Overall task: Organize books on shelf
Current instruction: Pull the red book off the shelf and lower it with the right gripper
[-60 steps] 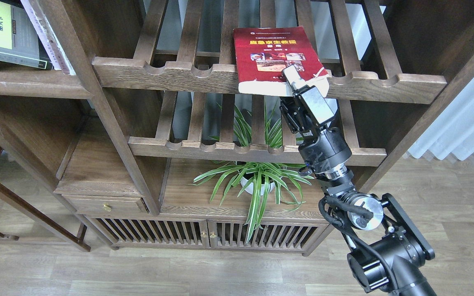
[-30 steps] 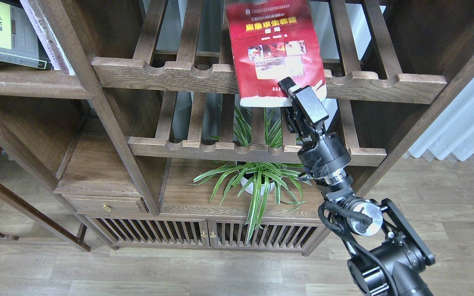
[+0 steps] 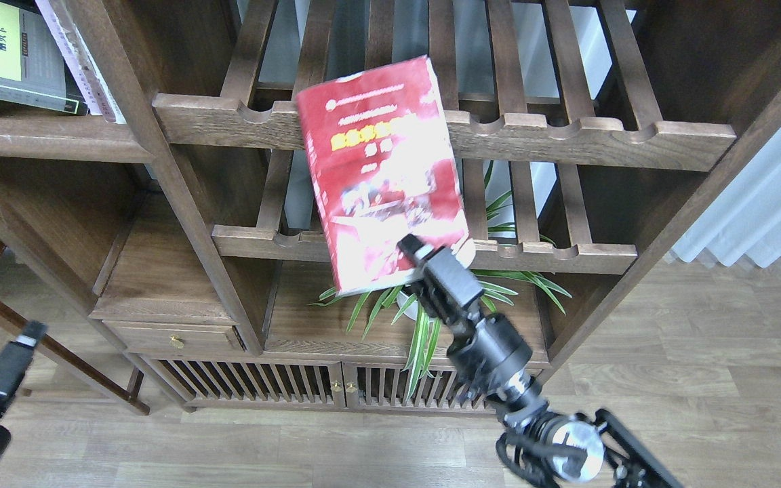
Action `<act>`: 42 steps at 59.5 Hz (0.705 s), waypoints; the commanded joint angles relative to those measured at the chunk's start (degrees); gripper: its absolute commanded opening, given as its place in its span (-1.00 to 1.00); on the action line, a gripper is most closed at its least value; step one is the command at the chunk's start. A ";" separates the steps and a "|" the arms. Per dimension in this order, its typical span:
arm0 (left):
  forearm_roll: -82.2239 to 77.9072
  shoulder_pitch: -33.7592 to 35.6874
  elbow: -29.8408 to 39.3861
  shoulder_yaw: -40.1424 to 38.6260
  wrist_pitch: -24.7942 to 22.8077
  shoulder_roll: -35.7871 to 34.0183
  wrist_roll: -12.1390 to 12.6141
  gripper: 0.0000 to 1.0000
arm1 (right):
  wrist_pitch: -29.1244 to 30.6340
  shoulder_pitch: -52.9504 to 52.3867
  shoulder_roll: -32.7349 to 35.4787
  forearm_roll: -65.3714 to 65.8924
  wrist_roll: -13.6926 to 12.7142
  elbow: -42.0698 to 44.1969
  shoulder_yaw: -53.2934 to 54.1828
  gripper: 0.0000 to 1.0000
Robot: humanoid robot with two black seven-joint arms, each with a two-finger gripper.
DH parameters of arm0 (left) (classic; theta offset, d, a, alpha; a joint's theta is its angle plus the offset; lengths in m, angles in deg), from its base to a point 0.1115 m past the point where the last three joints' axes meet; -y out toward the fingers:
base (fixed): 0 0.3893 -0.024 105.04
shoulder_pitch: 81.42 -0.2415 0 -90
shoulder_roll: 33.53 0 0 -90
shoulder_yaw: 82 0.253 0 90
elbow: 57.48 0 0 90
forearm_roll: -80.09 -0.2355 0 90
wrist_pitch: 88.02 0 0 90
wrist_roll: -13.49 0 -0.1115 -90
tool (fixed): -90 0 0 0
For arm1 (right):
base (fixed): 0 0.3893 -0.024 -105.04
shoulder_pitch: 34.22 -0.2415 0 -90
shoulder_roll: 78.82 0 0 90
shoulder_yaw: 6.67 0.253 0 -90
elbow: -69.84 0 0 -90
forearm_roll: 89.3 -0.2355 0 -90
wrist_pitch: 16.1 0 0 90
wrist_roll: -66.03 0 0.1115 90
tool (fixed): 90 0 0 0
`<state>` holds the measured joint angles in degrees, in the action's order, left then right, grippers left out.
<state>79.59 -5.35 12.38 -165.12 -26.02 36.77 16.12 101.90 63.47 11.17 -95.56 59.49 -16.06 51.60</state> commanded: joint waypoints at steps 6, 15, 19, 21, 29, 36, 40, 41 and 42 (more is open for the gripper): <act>4.98 0.04 -0.25 7.44 0.00 0.18 0.09 0.96 | 0.00 1.89 0.00 0.10 -0.84 2.58 -2.10 -0.93; 7.00 0.04 -0.07 11.40 0.00 0.80 -0.09 0.95 | 0.00 1.80 0.00 0.10 -1.89 4.25 -2.54 -0.93; 7.09 0.04 0.63 11.93 0.00 1.33 -0.09 0.95 | 0.00 1.80 0.00 0.10 -2.60 5.04 -2.89 -0.93; 7.27 0.04 1.42 11.93 0.00 1.85 -0.18 0.95 | 0.00 1.89 0.00 0.10 -3.91 6.79 -2.98 -0.93; 7.71 -0.04 2.65 12.45 0.00 1.94 -1.49 0.95 | 0.00 1.28 0.00 0.01 -5.94 13.29 -2.98 -0.93; 7.79 -0.22 3.79 14.48 0.00 1.94 -2.02 0.95 | 0.00 0.66 0.00 -0.07 -7.35 18.31 -3.07 -0.92; 7.79 -0.31 4.84 15.53 0.00 2.03 -2.72 0.95 | 0.00 0.31 0.00 -0.42 -7.52 20.59 -3.16 -0.91; 7.79 -0.40 5.02 15.62 0.00 2.03 -2.81 0.95 | 0.00 0.22 0.00 -0.42 -7.61 20.86 -3.16 -0.91; 7.79 -0.40 5.20 15.80 0.00 2.03 -2.90 0.95 | 0.00 0.22 0.00 -0.42 -7.52 20.95 -3.16 -0.91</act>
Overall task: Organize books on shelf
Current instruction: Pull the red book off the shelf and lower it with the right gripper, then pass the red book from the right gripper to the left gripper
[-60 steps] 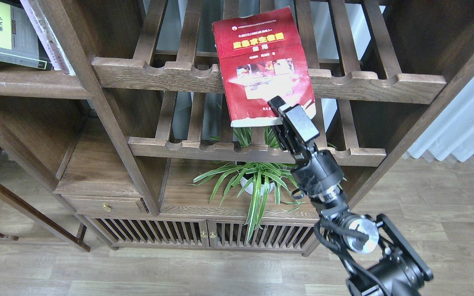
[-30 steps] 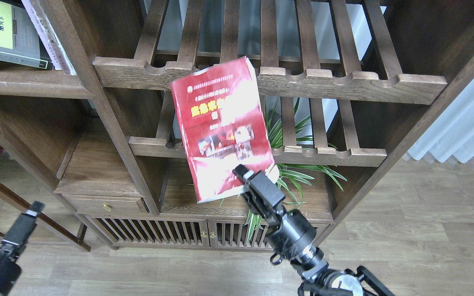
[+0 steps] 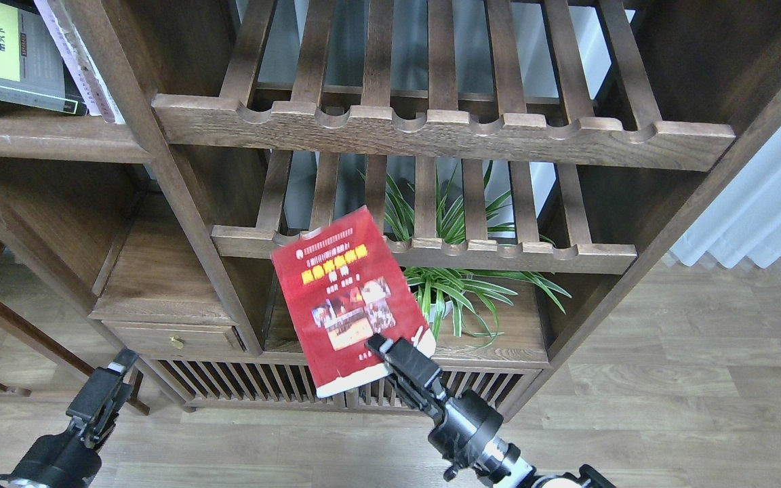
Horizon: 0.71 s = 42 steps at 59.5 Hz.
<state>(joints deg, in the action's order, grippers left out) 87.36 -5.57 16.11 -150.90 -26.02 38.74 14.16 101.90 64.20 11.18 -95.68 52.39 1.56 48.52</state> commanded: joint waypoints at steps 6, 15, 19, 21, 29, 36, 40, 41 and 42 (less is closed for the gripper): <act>0.81 -0.26 3.67 3.86 0.00 0.24 -2.43 0.95 | 0.00 -0.51 0.00 -0.31 -0.60 3.77 -0.52 -0.90; 2.39 -0.17 5.34 8.70 0.00 0.68 -3.66 0.95 | 0.00 -0.60 0.00 -0.31 -0.68 3.77 -4.12 -0.90; 2.48 -0.08 5.25 10.54 0.00 1.38 -3.75 0.95 | 0.00 -0.33 0.00 -0.31 -1.65 3.77 -4.47 -0.90; 2.48 0.00 5.25 11.24 0.00 1.73 -3.75 0.95 | 0.00 -0.16 0.00 -0.31 -2.35 3.77 -4.47 -0.90; 2.48 0.18 5.08 13.36 0.00 3.14 -3.84 0.94 | 0.00 0.19 0.00 -0.22 -3.67 3.59 -4.91 -0.90; 2.92 0.36 4.55 14.76 0.00 4.20 -3.84 0.93 | 0.00 0.28 0.00 -0.22 -3.67 3.41 -7.46 -0.91; 4.06 0.71 4.46 15.64 0.00 4.20 -3.84 0.92 | 0.00 0.28 0.00 -0.22 -3.67 3.41 -7.64 -0.91; 4.15 0.79 4.46 15.82 0.00 4.20 -3.84 0.92 | 0.00 0.28 0.00 -0.22 -3.67 3.41 -7.64 -0.91; 4.67 0.97 4.29 16.43 0.00 4.20 -3.75 0.92 | 0.00 0.28 0.00 -0.22 -3.67 3.33 -7.72 -0.91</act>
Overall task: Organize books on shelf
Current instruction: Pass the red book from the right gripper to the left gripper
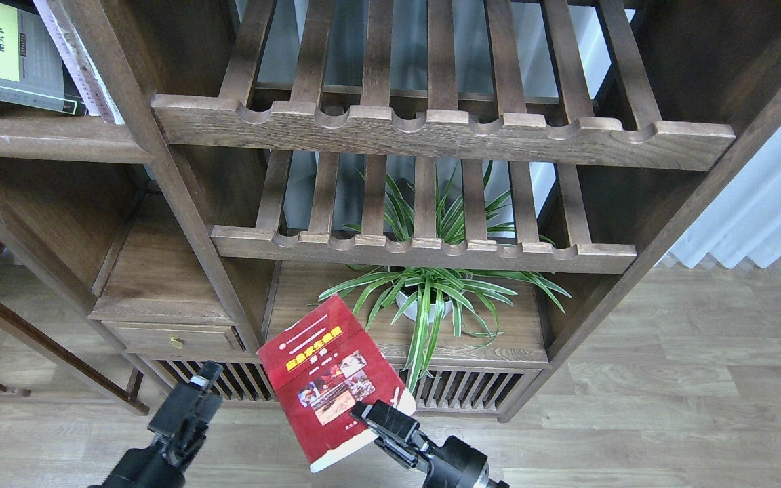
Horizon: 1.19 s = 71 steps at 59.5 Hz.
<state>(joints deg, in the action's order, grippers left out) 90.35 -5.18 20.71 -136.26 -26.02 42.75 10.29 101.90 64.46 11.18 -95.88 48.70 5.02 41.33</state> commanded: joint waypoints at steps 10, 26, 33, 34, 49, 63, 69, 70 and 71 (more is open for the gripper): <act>3.27 1.89 -1.64 5.04 0.00 0.80 0.12 0.90 | 0.00 0.02 0.00 -0.10 0.02 -0.74 -1.06 -0.91; 3.36 3.74 -2.52 6.97 0.00 2.64 0.03 0.84 | 0.00 0.11 0.00 -0.19 0.02 -1.01 -1.68 -0.90; 3.45 4.18 -2.52 7.68 0.00 3.61 0.03 0.67 | 0.00 0.46 0.00 -0.10 0.02 -1.01 -2.47 -0.91; 3.62 4.18 -2.52 7.85 0.00 3.79 -0.06 0.60 | 0.00 0.55 0.00 -0.10 0.02 -1.01 -2.56 -0.91; 6.52 6.02 -2.52 11.19 0.00 3.70 -0.06 -0.49 | 0.00 0.90 0.00 -0.10 0.02 -1.01 -2.65 -0.90; 6.52 6.20 -2.34 11.37 0.00 2.82 -0.41 -0.89 | 0.00 0.90 0.00 -0.10 0.19 -1.01 -2.47 -0.88; 6.52 6.20 -1.64 11.10 0.00 1.15 0.03 -0.92 | 0.00 0.90 0.00 -0.10 0.28 -1.01 -3.09 -0.51; 6.52 6.11 -1.29 11.02 0.00 0.37 0.12 -0.92 | 0.00 0.81 0.00 0.16 0.28 -1.01 -3.17 -0.24; 6.44 6.11 -1.20 10.93 0.00 0.10 0.12 -0.92 | 0.00 0.81 0.00 0.25 0.28 -1.01 -3.26 -0.15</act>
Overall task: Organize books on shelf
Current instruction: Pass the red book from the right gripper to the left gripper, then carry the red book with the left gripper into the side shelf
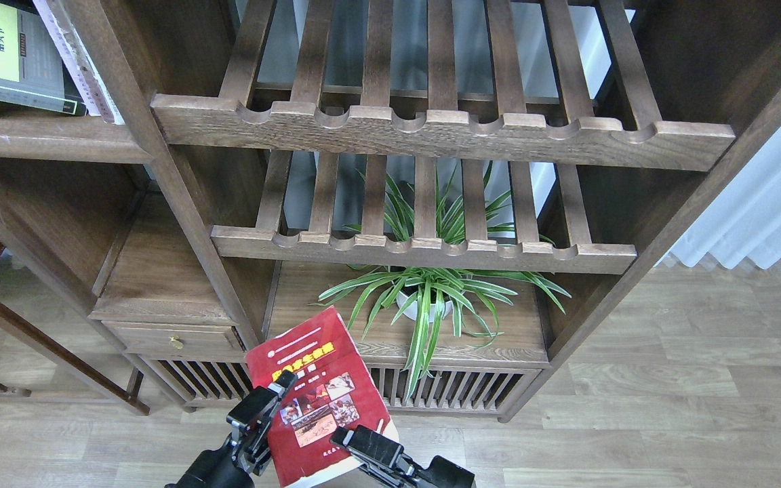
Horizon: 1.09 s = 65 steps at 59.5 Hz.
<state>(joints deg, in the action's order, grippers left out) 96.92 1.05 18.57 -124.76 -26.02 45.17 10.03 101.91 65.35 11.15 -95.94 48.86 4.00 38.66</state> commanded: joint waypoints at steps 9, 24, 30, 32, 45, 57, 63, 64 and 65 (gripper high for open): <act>-0.22 -0.64 4.98 -3.21 0.00 -8.12 0.55 -0.92 | -0.01 -0.16 0.02 2.33 0.03 0.01 -1.48 0.78; -0.66 -7.41 20.71 -23.75 0.00 -26.57 2.13 -0.92 | -0.01 -0.25 0.02 2.86 0.29 0.27 -1.56 0.96; -0.92 -7.50 20.80 -32.38 0.00 -30.27 3.10 -0.93 | -0.01 -0.43 0.02 2.86 0.38 0.36 -1.56 0.96; -0.92 -7.50 20.80 -35.54 0.00 -31.59 3.89 -0.93 | -0.01 -0.51 0.02 2.86 0.38 0.45 -1.56 0.96; -0.92 -7.06 20.72 -50.84 0.00 -38.53 4.95 -0.93 | -0.01 -0.51 0.02 2.95 0.38 0.80 -1.56 0.96; -1.09 -5.04 20.36 -60.51 0.00 -42.31 5.38 -0.93 | -0.01 -0.43 0.02 2.95 0.38 0.80 -1.56 0.96; -2.06 -1.10 19.31 -62.44 0.00 -43.28 6.17 -0.93 | -0.01 -0.43 0.02 2.95 0.38 0.80 -1.56 0.96; -2.24 -0.65 19.14 -62.45 0.00 -43.28 6.26 -0.93 | -0.01 -0.43 0.02 2.95 0.38 0.80 -1.56 0.96; -3.02 0.66 18.61 -62.45 0.00 -43.37 6.52 -0.93 | -0.01 -0.43 0.02 2.95 0.29 0.80 -1.56 0.96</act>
<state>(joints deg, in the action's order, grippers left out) 95.52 -2.95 38.62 -185.65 -26.02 2.64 15.61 101.89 64.89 11.18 -92.99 49.24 4.81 37.11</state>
